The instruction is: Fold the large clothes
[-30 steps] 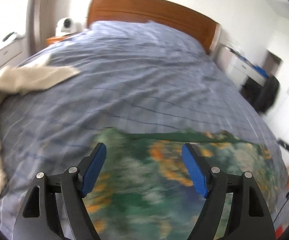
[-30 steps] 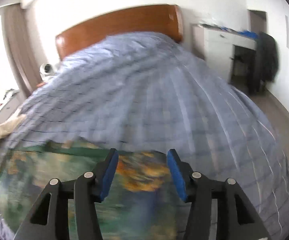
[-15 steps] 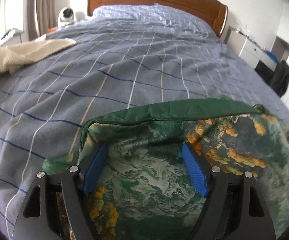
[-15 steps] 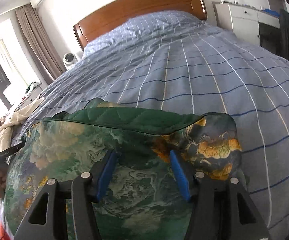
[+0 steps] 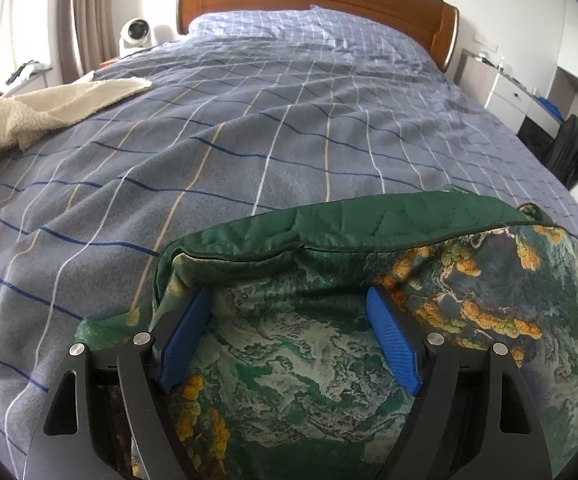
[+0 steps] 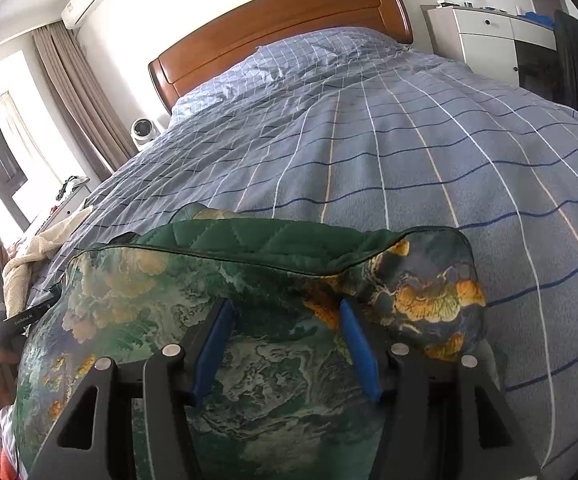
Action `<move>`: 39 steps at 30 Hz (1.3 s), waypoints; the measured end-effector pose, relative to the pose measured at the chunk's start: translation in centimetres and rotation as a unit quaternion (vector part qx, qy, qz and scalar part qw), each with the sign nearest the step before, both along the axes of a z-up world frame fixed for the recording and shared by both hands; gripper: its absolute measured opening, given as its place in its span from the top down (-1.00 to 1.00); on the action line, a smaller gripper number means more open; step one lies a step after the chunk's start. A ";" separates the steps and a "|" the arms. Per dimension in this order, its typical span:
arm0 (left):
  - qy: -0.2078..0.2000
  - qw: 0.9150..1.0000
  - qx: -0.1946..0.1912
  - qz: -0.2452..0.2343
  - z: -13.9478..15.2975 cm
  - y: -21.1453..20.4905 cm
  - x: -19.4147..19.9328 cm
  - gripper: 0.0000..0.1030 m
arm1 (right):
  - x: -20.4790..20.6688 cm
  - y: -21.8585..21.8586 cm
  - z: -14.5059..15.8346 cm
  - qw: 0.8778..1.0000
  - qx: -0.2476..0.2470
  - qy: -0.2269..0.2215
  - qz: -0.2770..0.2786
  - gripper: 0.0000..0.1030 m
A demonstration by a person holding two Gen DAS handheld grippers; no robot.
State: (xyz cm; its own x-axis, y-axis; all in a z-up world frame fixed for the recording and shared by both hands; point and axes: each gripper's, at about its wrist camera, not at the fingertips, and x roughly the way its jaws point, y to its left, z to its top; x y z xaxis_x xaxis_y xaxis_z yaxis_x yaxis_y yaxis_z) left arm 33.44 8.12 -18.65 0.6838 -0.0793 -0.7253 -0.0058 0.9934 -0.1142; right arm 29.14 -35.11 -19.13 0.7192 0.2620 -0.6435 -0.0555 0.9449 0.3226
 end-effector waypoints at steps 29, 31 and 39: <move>-0.003 1.000 0.004 0.003 0.2 0.0 -0.2 -0.59 | -0.2 -0.1 0.3 1.000 0.004 -0.002 0.001 -0.11; -0.002 1.000 0.003 0.006 0.6 0.1 -0.2 -0.61 | -0.2 -0.1 0.3 1.000 0.004 -0.002 0.001 -0.11; 0.012 0.999 0.041 -0.007 1.7 -1.1 -0.6 -0.99 | -0.1 -0.1 0.4 1.000 0.001 0.001 0.000 -0.11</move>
